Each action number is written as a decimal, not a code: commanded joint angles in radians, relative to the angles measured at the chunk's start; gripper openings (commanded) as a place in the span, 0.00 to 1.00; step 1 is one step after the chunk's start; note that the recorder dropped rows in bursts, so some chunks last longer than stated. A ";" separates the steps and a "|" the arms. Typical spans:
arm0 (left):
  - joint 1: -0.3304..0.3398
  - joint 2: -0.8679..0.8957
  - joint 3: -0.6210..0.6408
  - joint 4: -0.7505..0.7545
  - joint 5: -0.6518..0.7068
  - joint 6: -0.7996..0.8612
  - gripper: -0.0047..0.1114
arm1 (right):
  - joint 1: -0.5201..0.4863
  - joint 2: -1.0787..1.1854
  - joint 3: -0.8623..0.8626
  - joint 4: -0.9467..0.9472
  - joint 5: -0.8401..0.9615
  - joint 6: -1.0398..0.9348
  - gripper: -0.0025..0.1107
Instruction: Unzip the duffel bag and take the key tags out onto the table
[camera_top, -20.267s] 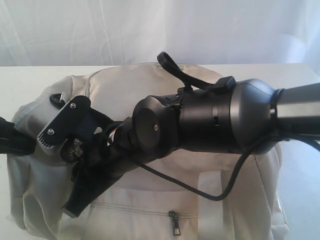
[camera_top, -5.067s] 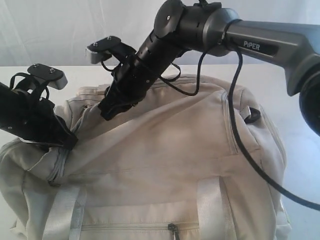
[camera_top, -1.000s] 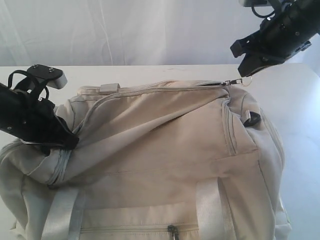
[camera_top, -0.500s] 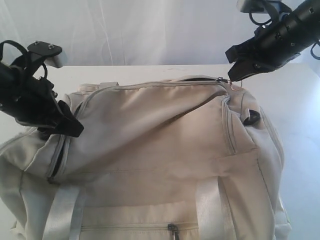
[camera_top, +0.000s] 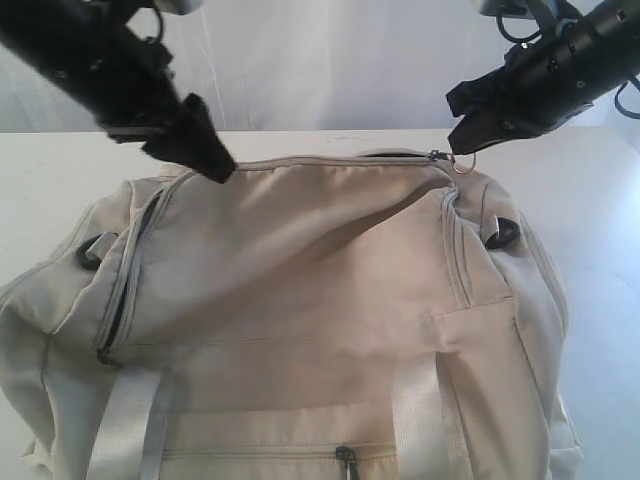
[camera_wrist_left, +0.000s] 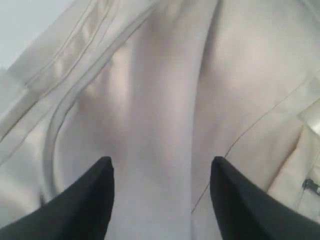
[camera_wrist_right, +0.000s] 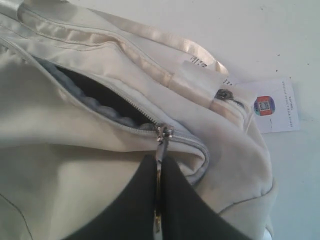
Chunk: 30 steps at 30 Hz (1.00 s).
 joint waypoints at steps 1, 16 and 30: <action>-0.136 0.149 -0.169 0.028 -0.043 0.018 0.56 | -0.011 -0.011 0.004 0.013 0.001 -0.015 0.02; -0.291 0.373 -0.282 0.060 -0.432 0.273 0.53 | -0.011 -0.011 0.004 0.015 0.024 -0.018 0.02; -0.291 0.387 -0.282 0.065 -0.388 0.273 0.04 | -0.011 -0.011 0.004 0.015 0.013 -0.018 0.02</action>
